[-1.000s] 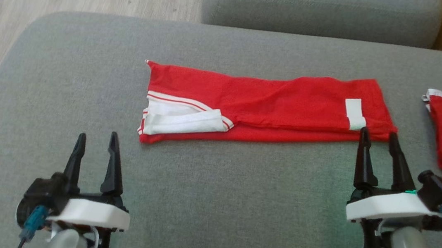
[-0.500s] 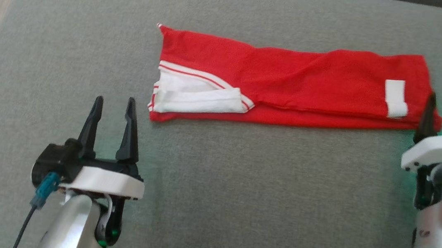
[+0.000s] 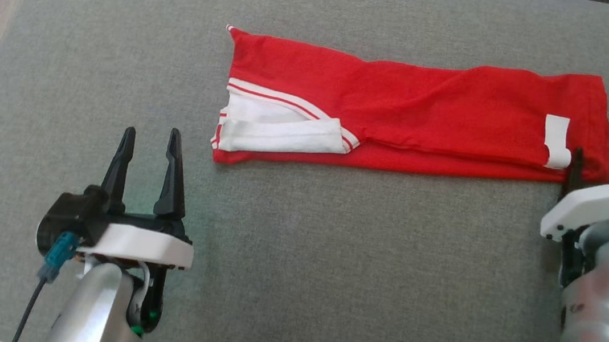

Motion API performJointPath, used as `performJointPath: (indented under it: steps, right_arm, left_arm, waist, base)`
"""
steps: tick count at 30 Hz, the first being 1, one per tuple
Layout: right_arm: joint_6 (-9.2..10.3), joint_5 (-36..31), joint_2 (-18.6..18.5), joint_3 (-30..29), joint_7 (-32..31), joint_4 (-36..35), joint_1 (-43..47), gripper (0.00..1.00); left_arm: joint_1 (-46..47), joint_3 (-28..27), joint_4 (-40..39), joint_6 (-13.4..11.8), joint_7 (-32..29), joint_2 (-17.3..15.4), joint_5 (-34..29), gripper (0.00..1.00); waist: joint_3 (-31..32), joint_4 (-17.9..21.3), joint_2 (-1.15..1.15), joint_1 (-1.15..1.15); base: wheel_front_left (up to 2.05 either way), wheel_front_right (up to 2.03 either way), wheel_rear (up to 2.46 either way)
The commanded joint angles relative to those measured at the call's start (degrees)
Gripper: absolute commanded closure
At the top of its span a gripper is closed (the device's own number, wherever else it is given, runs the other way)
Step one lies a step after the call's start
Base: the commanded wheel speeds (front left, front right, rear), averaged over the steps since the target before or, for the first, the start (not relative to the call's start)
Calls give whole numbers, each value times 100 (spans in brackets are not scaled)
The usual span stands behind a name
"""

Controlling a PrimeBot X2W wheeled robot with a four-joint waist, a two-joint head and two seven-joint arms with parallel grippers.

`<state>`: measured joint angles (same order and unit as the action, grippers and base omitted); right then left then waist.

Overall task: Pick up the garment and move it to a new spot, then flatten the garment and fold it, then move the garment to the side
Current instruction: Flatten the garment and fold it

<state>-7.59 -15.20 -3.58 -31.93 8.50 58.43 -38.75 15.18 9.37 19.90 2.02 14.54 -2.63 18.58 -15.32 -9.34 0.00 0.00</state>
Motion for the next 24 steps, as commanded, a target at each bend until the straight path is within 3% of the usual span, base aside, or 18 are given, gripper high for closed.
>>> performJointPath:
  steps: [1, 10, 16, 24]
  right_arm:
    - [10, -92, 70, 141, 75, 64, -85, 100]
    - [10, -536, -74, -496, 235, -389, -77, 100]
    - [10, -623, -456, -809, 131, -773, -9, 100]
    - [10, -270, -266, -425, 111, -914, -72, 100]
  left_arm:
    - [189, -204, -170, -9, 46, -27, -26, 0]
    - [118, -237, -154, -40, 46, -26, 5, 0]
    - [31, -316, -163, -15, 46, -25, 196, 0]
    - [-41, -267, -118, -40, 46, -25, 220, 0]
  waist:
    - [28, 48, 0, 0]
    - [264, 237, 0, 0]
    - [450, 361, 0, 0]
    - [754, 394, 0, 0]
  base:
    - [0, 0, 0]
    - [0, 0, 0]
    - [0, 0, 0]
    - [0, 0, 0]
